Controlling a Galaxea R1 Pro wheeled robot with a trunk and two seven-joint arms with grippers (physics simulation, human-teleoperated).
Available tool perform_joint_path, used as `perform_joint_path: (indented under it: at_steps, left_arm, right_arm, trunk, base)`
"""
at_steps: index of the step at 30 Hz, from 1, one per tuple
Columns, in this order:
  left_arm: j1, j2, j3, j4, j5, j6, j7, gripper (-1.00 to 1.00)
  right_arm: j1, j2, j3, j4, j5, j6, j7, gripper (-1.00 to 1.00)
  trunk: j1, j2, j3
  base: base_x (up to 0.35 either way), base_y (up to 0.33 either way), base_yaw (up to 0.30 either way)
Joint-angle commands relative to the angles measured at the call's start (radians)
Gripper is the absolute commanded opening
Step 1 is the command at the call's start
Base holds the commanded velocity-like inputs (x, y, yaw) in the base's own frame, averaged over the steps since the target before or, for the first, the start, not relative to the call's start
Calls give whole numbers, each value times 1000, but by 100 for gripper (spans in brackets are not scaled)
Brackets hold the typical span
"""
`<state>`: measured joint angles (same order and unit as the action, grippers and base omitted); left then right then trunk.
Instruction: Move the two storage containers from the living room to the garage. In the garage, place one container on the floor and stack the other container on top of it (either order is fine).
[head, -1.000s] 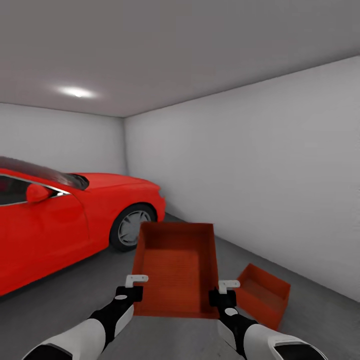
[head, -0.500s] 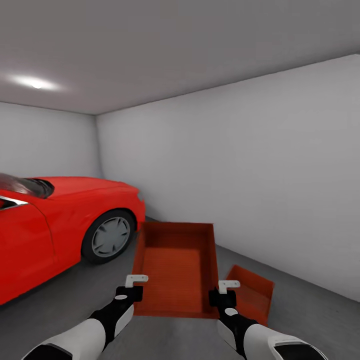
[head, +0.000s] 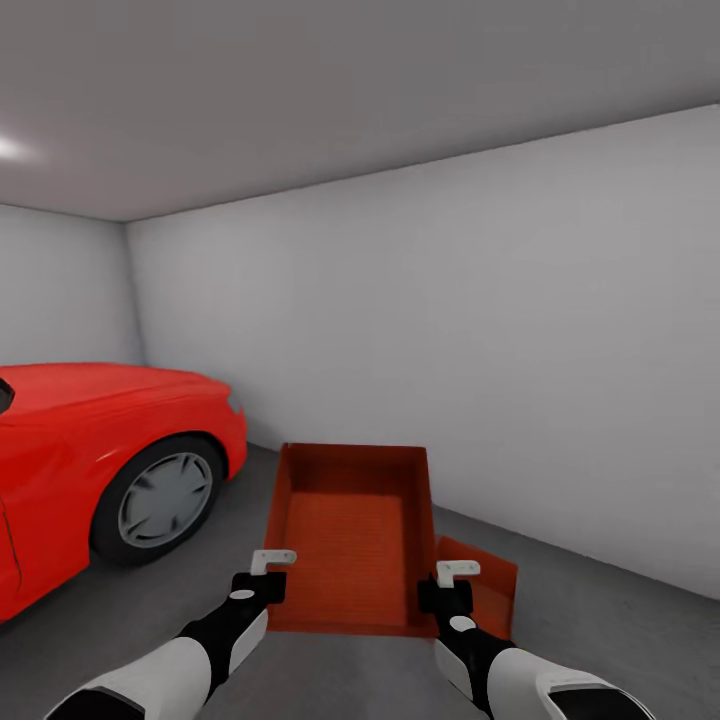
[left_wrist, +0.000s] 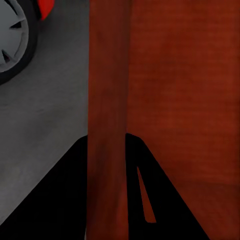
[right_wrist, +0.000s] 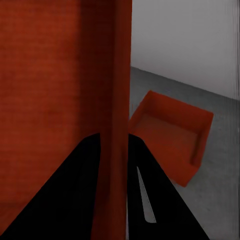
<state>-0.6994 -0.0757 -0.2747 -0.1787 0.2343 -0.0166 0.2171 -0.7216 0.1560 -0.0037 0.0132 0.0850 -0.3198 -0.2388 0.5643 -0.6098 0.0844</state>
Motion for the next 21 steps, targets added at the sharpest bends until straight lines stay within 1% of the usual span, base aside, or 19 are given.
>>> perform_joint_path:
  at_steps: [1, 21]
  left_arm:
    - [0, -1, 34, 2, 23, 0, 9, -100]
    - [0, -1, 35, 2, 24, 0, 10, -100]
  right_arm:
    - [-1, 0, -38, -2, 19, -8, -5, -100]
    - [-1, 0, -38, -2, 19, -8, -5, -100]
  trunk:
    - [1, 0, 0]
    - [1, 0, 0]
  base:
    - [322, 105, -279]
    - [322, 126, -279]
